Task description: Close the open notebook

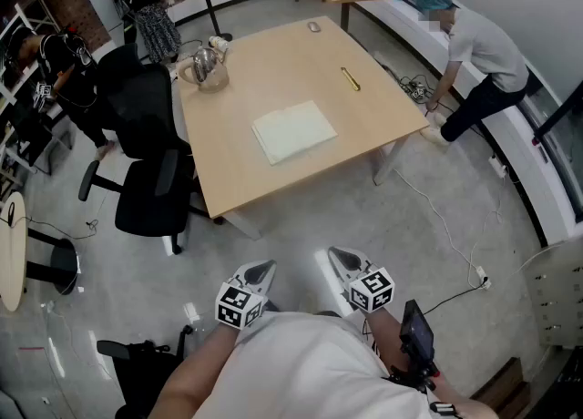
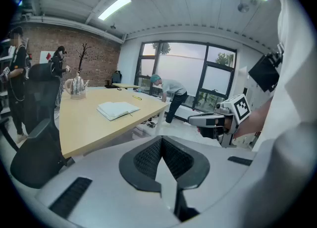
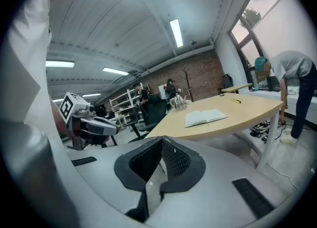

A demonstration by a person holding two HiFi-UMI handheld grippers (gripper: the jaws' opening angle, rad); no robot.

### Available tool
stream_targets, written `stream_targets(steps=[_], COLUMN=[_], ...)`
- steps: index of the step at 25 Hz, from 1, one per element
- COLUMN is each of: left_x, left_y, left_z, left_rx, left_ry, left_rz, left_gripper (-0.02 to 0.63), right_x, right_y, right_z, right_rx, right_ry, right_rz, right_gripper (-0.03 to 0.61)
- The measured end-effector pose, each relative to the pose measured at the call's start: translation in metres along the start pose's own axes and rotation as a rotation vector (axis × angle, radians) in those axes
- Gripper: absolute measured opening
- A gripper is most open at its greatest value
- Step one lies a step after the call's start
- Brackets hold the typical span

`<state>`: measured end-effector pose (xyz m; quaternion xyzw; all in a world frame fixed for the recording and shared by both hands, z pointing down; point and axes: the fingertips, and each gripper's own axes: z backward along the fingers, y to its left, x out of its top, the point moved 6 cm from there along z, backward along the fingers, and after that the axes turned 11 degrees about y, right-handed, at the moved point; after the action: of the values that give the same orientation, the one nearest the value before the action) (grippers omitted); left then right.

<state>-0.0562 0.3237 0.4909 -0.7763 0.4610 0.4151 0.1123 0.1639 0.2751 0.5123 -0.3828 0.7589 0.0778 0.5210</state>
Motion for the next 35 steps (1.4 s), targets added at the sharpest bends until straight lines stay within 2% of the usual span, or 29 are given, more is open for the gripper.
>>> stream_targets(steps=[8, 12, 18, 22, 25, 30, 35], left_x=[0.029, 0.036, 0.062, 0.088, 0.092, 0.112, 0.115], left_y=[0.015, 0.034, 0.070, 0.098, 0.121, 0.208, 0.223], left_z=[-0.017, -0.029, -0.061, -0.073, -0.076, -0.086, -0.084], left_rx=[-0.029, -0.054, -0.122, -0.162, -0.218, -0.217, -0.208], left_ry=[-0.002, 0.003, -0.018, -0.037, -0.031, -0.050, -0.047], left_rz=[-0.029, -0.018, -0.027, -0.027, -0.032, -0.008, 0.028], left_gripper=[0.005, 0.005, 0.005, 0.005, 0.005, 0.005, 0.005], right_x=[0.020, 0.025, 0.046, 0.075, 0.086, 0.144, 0.164], right_y=[-0.026, -0.029, -0.045, -0.061, -0.063, -0.077, -0.079], right_z=[-0.017, -0.032, -0.057, -0.071, -0.090, -0.189, -0.204], right_rx=[-0.038, -0.055, -0.096, -0.145, -0.194, -0.172, -0.142], right_ry=[0.004, 0.029, 0.079, 0.095, 0.107, 0.124, 0.146], right_rz=[-0.014, -0.020, 0.003, 0.007, -0.007, 0.043, 0.038], right_gripper=[0.015, 0.015, 0.015, 0.015, 0.015, 0.015, 0.015])
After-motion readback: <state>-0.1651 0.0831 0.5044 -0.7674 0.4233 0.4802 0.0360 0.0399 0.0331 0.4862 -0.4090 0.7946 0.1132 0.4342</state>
